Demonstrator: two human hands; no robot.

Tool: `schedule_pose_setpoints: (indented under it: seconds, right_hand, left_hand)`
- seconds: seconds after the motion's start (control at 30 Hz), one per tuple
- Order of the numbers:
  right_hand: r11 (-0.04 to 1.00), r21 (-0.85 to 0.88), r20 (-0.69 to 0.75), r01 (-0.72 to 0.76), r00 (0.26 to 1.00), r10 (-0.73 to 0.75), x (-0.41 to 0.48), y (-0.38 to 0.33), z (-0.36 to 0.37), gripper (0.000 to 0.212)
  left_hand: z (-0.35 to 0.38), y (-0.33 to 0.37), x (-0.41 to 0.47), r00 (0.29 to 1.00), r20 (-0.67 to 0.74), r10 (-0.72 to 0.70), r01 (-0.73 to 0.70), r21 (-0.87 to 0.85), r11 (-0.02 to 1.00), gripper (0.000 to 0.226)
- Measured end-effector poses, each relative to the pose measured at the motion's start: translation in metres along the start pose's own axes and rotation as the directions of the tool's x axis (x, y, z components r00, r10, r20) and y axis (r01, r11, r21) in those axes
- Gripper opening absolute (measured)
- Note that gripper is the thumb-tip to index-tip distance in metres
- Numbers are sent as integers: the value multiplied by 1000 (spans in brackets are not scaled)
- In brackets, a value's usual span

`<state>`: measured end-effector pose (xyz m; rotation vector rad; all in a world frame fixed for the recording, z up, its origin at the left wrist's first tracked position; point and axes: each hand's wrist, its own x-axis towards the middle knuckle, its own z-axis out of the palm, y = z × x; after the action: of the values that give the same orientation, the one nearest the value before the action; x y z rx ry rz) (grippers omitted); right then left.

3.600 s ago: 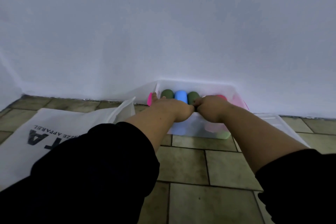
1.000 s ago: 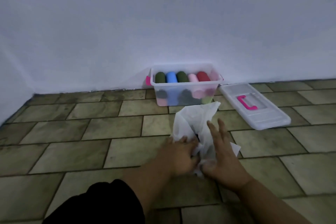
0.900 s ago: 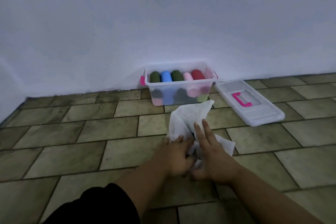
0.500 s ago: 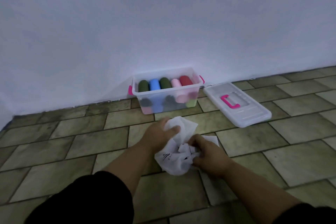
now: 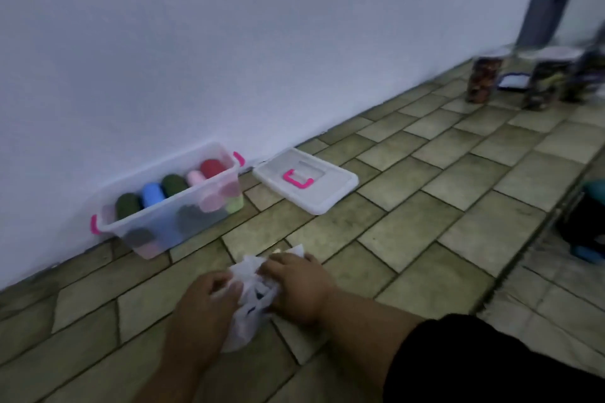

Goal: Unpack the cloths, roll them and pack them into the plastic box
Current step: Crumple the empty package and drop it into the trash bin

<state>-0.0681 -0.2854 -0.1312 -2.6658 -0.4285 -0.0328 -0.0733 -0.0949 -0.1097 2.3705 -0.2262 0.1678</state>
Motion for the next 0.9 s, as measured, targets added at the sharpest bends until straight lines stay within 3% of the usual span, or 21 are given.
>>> schedule_pose_setpoints:
  seconds: [0.1,0.23,0.3,0.33,0.4,0.43,0.67,0.77,0.83,0.9]
  right_hand:
    - [994,33,-108,-109,988,112,-12,13,-8,39]
    - [924,20,-233,-382,897,376,-55,75,-41,28]
    - [855,33,-283,-518,816,505,-91,114,-64,29]
    - [817,34,-313,-575,770,555,-112,132,-74,30]
    - [755,30,-358,-655,698,620,-152,162,-88,30]
    - [742,46,-361,-669,681,637,-169,173,-92,30]
    - [851,272,-409,-450,746,526,-208,208,-87,27]
    - [853,361,-339,-378,799,498,-218,227,-98,28]
    - [805,494,-373,-327,757,536,-235,244,-107,24]
    - [730,606,-470,-316,599,648,-260,270,-111,22]
  left_hand:
    - [17,31,12,955,-134,265,-232,224,947,28]
    - [67,94,-3,947,-166,274,-248,161,955,54]
    - [100,117,-17,952,-8,307,-300,196,934,62]
    - [118,127,-25,948,140,286,-313,240,919,66]
    - [157,144,-39,901,406,156,-316,365,876,74]
    - [174,150,-46,876,474,91,-321,432,843,75]
    - [208,152,-55,933,356,50,-262,578,773,75]
    - [205,158,-57,937,350,4,-226,595,771,71]
    - [207,173,-62,946,325,-14,-177,553,814,72]
    - [223,200,-79,945,294,141,-263,431,863,71]
